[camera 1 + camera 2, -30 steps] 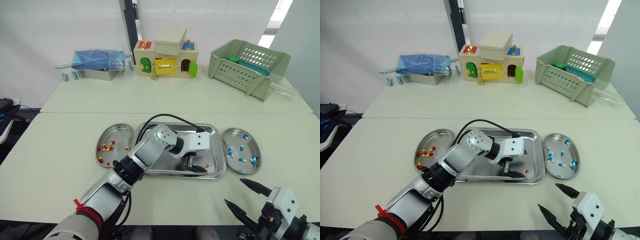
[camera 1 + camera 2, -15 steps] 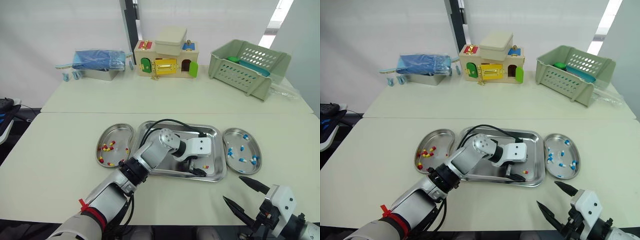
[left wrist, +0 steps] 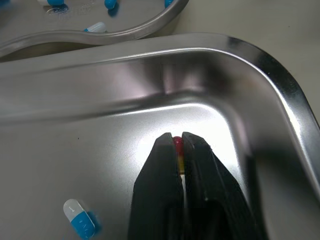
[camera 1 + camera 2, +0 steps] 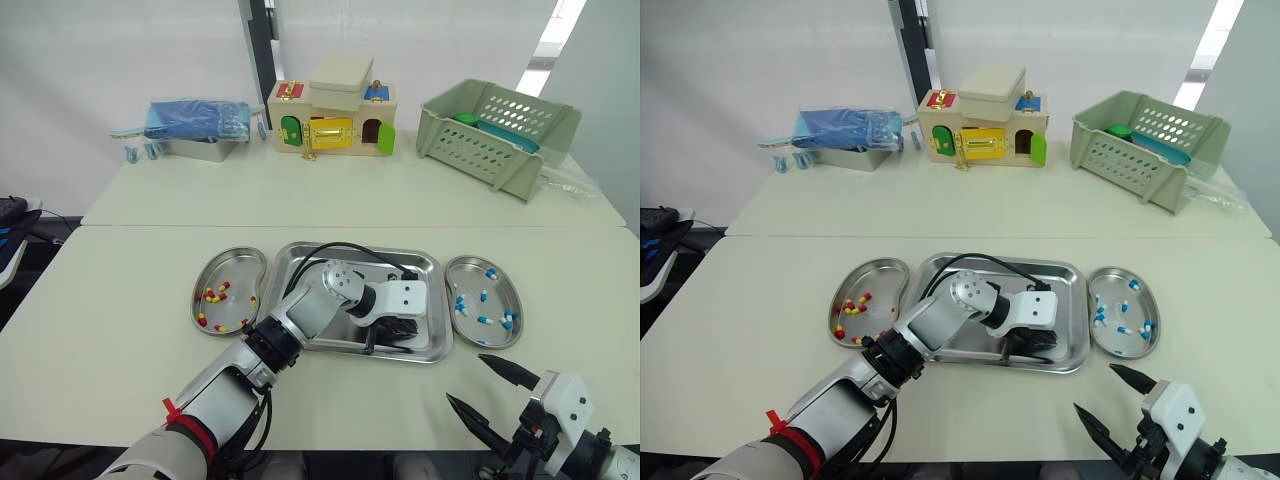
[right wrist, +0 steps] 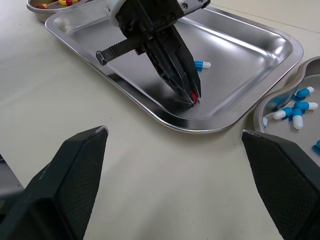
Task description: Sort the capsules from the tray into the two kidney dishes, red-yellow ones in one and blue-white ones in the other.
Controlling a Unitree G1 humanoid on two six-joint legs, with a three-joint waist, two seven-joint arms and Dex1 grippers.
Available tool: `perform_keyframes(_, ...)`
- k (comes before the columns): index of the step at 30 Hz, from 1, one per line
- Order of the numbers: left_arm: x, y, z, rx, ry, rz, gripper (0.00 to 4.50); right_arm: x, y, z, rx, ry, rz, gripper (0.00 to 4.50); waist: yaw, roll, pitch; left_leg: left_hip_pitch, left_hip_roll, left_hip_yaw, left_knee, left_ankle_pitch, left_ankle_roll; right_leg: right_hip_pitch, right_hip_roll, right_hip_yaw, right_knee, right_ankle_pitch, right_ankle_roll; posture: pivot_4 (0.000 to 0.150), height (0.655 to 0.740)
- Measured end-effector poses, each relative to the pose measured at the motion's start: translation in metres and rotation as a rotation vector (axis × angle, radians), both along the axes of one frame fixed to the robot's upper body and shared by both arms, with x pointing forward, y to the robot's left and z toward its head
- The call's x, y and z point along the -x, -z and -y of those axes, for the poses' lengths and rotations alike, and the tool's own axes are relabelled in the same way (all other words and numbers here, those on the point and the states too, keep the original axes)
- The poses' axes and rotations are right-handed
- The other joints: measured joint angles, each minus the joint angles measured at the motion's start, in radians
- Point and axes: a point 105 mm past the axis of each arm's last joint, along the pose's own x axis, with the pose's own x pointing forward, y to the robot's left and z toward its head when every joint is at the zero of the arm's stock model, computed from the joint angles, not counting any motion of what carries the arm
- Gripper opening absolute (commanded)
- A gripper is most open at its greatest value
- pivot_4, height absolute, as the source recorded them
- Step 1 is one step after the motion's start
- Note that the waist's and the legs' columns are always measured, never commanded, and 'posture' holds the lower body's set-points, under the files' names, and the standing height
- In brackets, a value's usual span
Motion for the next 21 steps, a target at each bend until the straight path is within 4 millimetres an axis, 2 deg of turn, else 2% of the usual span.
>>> perform_keyframes(9,0.002,-0.001,-0.002,-0.003,-0.005,-0.011,0.02,0.000,0.000,0.000,0.000,-0.005,0.000,4.50,0.000,0.000,0.000,0.000,0.000,0.000,0.000,0.000,0.000,0.000,0.000,0.000,0.000,0.000,0.000,0.150,0.7400)
perform_keyframes(13,0.001,-0.018,-0.009,0.024,-0.051,-0.052,0.02,0.001,0.000,-0.002,-0.001,-0.022,-0.004,4.50,-0.001,0.000,0.000,0.000,0.000,0.000,0.000,0.000,0.000,0.000,0.000,0.000,0.000,0.000,0.000,0.150,0.7400)
perform_keyframes(17,-0.012,-0.054,-0.038,0.088,-0.185,-0.050,0.02,0.006,0.002,-0.010,-0.006,-0.096,-0.020,4.50,-0.007,0.001,-0.001,0.000,0.000,0.000,0.000,0.000,0.000,0.000,0.000,0.000,0.000,0.000,0.000,0.150,0.7400)
perform_keyframes(21,-0.017,-0.072,-0.077,0.112,-0.337,-0.070,0.02,0.008,0.002,-0.013,0.006,-0.172,-0.021,4.50,-0.008,0.001,-0.001,0.000,0.000,-0.001,0.000,0.000,0.000,0.001,0.000,-0.001,0.000,0.000,0.000,0.150,0.7400)
